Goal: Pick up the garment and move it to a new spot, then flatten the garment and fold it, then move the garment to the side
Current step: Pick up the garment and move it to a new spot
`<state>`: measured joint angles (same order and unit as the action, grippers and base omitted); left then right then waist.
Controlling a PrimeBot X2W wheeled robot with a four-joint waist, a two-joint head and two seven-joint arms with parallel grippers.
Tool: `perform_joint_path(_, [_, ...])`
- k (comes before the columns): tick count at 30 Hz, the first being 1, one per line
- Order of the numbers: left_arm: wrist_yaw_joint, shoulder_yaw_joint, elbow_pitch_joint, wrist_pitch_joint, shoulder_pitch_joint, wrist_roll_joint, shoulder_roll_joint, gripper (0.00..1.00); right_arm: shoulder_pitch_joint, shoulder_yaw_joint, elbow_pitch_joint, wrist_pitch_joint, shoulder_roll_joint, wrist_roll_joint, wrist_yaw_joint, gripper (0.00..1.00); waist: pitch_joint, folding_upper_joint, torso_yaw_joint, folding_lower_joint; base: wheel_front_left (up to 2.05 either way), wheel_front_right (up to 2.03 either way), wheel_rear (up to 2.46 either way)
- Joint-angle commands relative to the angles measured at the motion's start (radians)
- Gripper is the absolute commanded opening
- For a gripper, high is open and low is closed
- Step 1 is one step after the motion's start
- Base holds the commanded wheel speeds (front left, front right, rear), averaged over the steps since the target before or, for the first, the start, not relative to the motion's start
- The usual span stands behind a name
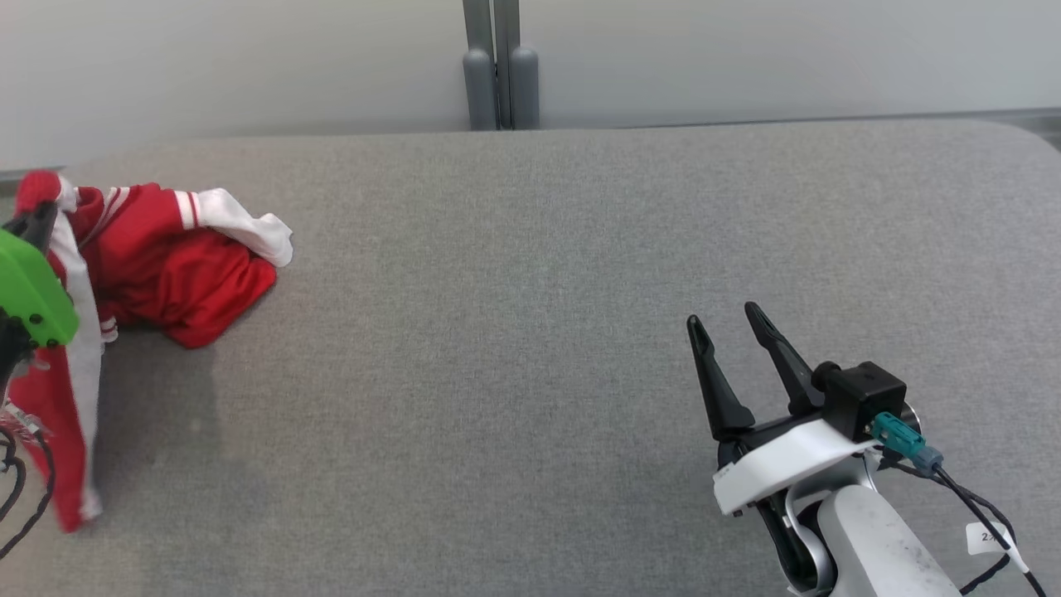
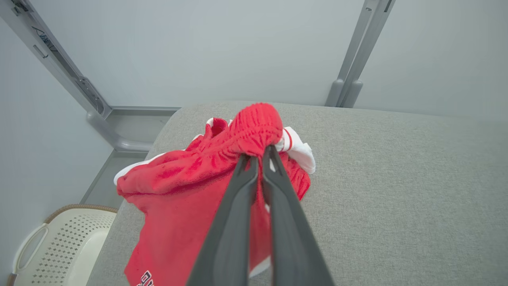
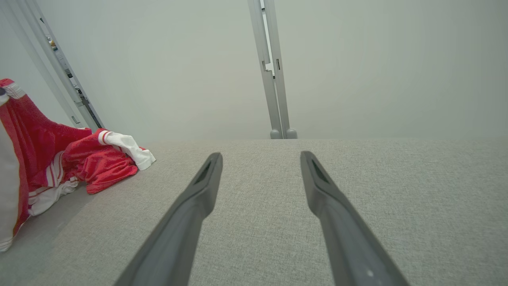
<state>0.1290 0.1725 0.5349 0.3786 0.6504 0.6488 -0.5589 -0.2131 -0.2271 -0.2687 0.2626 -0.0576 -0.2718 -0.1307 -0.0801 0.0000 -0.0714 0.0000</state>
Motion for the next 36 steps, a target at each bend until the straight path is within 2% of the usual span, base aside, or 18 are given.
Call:
perform_joint_path(1, [0.003,0.008,-0.044,0.007,-0.014,0.014,-0.007,0.0,0.018,0.002,0.002,0.003,0.0,-0.006,0.0,1.0,0.079,0.0,0.03,0.0,0.0,0.0,0.0])
perform_joint_path(8, [-0.016,0.042,-0.294,0.046,0.002,0.006,0.015,0.0,0.028,0.005,0.011,0.003,0.0,-0.007,0.0,1.0,0.095,0.0,0.115,0.0,0.0,0.0,0.0])
perform_joint_path(12, [-0.03,0.071,-0.396,0.078,-0.002,0.028,0.058,0.0,0.025,0.002,0.013,0.003,-0.001,-0.007,0.0,1.0,0.083,0.0,0.183,0.0,0.0,0.0,0.0])
perform_joint_path(19, [-0.04,0.142,-0.481,0.091,0.013,0.053,0.165,0.0,0.011,0.019,0.029,0.003,0.001,-0.01,0.0,1.0,0.016,0.0,0.304,0.0,0.0,0.0,0.0])
perform_joint_path(25, [-0.032,0.214,-0.477,0.068,0.072,0.053,0.271,0.0,-0.009,0.025,0.043,0.003,0.005,-0.015,0.0,1.0,-0.05,0.0,0.382,0.0,0.0,0.0,0.0])
perform_joint_path(29, [-0.041,0.22,-0.44,0.016,0.095,0.052,0.325,0.0,-0.021,0.023,0.051,0.003,0.007,-0.02,0.0,1.0,-0.081,0.0,0.415,0.0,0.0,0.0,0.0])
perform_joint_path(32, [-0.049,0.217,-0.392,-0.018,0.067,0.048,0.337,0.0,-0.02,0.028,0.059,0.003,0.007,-0.027,0.0,1.0,-0.097,0.0,0.422,0.0,0.0,0.0,0.0])
perform_joint_path(36, [-0.078,0.186,-0.307,-0.116,-0.006,0.031,0.332,0.0,-0.009,0.041,0.062,0.003,0.007,-0.026,0.0,1.0,-0.107,0.0,0.407,0.0,0.0,0.0,0.0])
